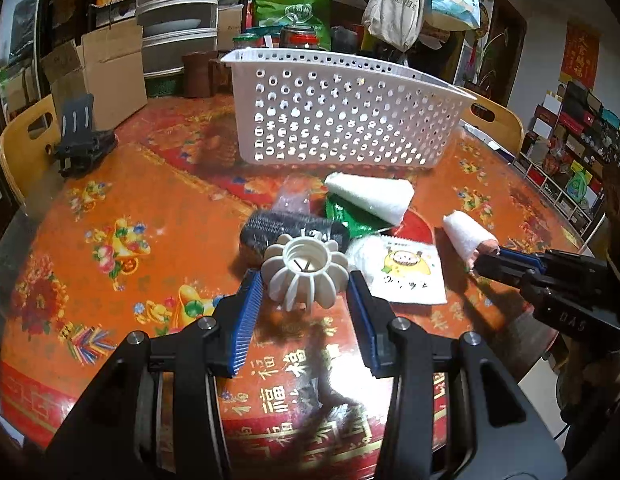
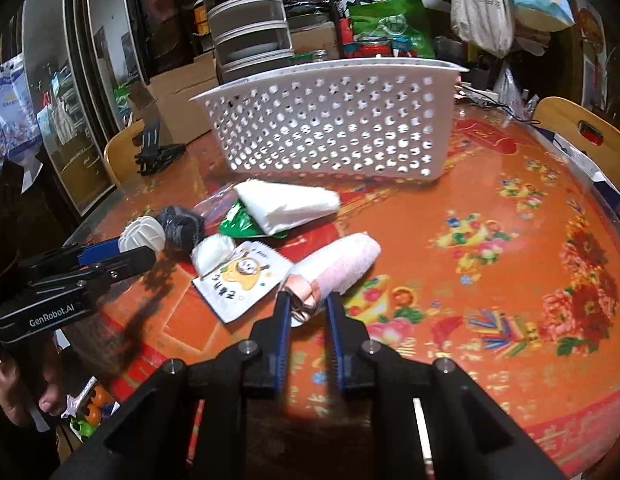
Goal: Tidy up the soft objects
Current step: 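Grasp the white ridged ball with the left tool while the right tool grasps the pink-tipped white sock, then carry the ball and sock into the white basket and open both tools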
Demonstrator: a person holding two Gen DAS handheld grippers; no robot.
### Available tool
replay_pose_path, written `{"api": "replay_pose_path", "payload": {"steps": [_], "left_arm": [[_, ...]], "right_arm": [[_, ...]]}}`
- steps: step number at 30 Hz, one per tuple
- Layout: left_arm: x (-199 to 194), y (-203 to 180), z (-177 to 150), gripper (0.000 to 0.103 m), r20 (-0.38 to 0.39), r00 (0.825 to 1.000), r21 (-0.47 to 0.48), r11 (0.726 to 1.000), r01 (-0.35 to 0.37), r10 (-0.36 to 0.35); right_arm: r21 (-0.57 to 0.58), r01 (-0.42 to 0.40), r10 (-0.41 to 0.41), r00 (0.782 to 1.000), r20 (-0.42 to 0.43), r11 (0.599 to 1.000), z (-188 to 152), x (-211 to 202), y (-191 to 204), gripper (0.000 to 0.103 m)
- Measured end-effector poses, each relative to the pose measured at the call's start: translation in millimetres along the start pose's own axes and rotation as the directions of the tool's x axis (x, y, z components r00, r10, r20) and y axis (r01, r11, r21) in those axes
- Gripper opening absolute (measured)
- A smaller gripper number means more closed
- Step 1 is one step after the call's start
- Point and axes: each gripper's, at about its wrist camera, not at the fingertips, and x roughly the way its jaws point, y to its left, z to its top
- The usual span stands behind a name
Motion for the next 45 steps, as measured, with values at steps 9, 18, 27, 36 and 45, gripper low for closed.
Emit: {"api": "replay_pose_path", "payload": {"steps": [9, 18, 27, 36, 45], "left_arm": [[-11.0, -3.8, 11.5, 0.041, 0.024, 1.000, 0.006, 1.000, -0.020, 0.019], [-17.5, -3.0, 22.0, 0.041, 0.049, 0.999, 0.011, 1.000, -0.013, 0.012], [-19.3, 0.2, 45.9, 0.041, 0.073, 0.997, 0.004, 1.000, 0.031, -0.031], [-12.7, 9.6, 57.2, 0.041, 0.086, 0.994, -0.007, 0.998, 0.069, -0.068], [-8.2, 24.0, 48.9, 0.041, 0.088, 0.991, -0.035, 0.994, 0.103, -0.100]], "right_arm": [[-0.001, 0.008, -0.008, 0.999, 0.035, 1.000, 2.6, -14.3, -7.7, 0.010], [-0.017, 0.011, -0.010, 0.998, 0.055, 1.000, 9.0, -19.2, -4.1, 0.005], [-0.051, 0.019, -0.015, 0.997, 0.069, 0.999, 26.2, -22.5, 1.8, 0.000], [-0.059, 0.021, -0.019, 0.999, 0.031, 0.998, 34.6, -14.2, 4.9, 0.000], [0.032, 0.039, -0.038, 0.998, -0.050, 0.999, 31.9, 22.3, 14.7, 0.056]]}}
